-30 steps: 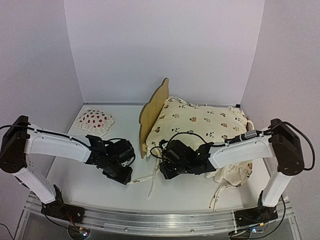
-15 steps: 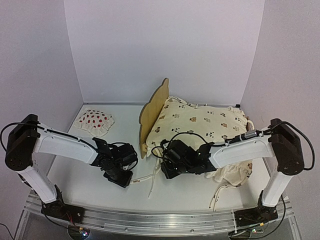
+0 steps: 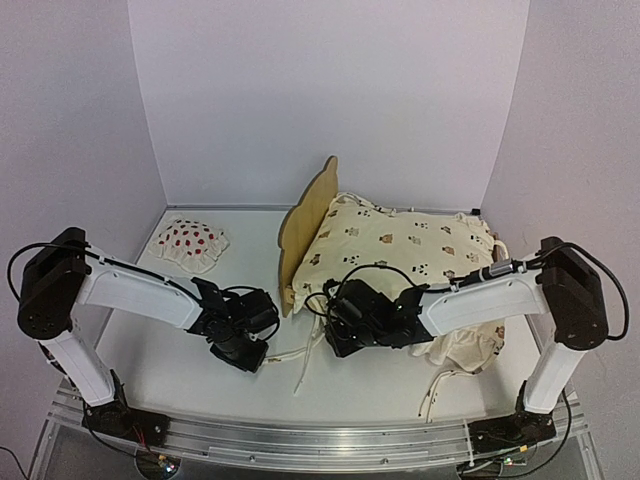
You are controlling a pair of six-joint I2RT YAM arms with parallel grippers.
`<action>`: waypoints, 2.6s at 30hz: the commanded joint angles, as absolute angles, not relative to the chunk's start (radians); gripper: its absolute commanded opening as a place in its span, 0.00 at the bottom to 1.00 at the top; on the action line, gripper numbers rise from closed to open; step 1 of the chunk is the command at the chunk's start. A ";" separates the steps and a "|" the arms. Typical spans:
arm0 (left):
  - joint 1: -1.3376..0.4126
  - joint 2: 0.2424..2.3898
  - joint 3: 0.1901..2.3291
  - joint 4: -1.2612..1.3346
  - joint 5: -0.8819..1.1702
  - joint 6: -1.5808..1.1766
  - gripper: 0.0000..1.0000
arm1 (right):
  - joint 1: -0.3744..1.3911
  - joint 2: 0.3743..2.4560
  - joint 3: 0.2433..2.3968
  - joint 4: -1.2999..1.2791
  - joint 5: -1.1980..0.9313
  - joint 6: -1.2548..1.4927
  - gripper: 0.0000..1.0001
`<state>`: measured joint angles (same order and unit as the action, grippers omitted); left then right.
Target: Set up the pet bed
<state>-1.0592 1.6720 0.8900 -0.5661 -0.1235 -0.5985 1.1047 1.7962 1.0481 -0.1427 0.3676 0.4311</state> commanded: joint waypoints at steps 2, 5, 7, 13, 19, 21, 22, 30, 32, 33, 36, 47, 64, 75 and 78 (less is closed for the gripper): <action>-1.056 1.695 0.887 -0.543 -0.127 -0.589 0.00 | 1.090 1.781 1.067 -0.123 0.380 0.440 0.49; -1.055 1.655 0.878 -0.526 -0.116 -0.589 0.00 | 1.072 1.798 1.084 -0.104 0.360 0.445 0.48; -1.055 1.625 0.870 -0.514 -0.102 -0.590 0.00 | 1.059 1.811 1.087 -0.084 0.351 0.458 0.49; -1.055 1.581 0.848 -0.499 -0.088 -0.589 0.00 | 1.034 1.864 1.110 -0.018 0.326 0.454 0.52; -1.057 1.565 0.833 -0.485 -0.079 -0.592 0.00 | 1.014 1.931 1.158 0.003 0.303 0.455 0.52; -1.057 1.556 0.830 -0.484 -0.078 -0.593 0.00 | 1.012 1.948 1.166 0.026 0.305 0.455 0.51; -1.057 1.553 0.828 -0.483 -0.076 -0.593 0.00 | 1.011 1.956 1.168 0.033 0.307 0.455 0.50; -1.057 1.532 0.822 -0.475 -0.058 -0.586 0.00 | 1.011 1.998 1.158 0.124 0.321 0.465 0.39; -1.057 1.528 0.823 -0.474 -0.056 -0.585 0.00 | 1.011 2.006 1.153 0.149 0.320 0.466 0.38; -1.057 1.527 0.824 -0.475 -0.055 -0.585 0.00 | 1.011 2.009 1.150 0.164 0.320 0.466 0.37; -1.057 1.524 0.824 -0.474 -0.054 -0.587 0.00 | 1.011 2.011 1.132 0.214 0.316 0.465 0.30; -1.057 1.540 0.932 -0.497 -0.083 -0.565 0.00 | 1.012 1.983 1.086 0.253 0.278 0.456 0.00; -0.997 1.816 1.216 -0.432 -0.136 -0.451 0.00 | 1.012 1.862 1.007 0.253 0.260 0.426 0.00; -0.957 1.903 1.299 -0.406 -0.113 -0.440 0.00 | 1.012 1.794 0.968 0.246 0.217 0.412 0.00; -0.956 1.928 1.334 -0.414 -0.113 -0.442 0.00 | 1.012 1.816 0.984 0.238 0.182 0.415 0.00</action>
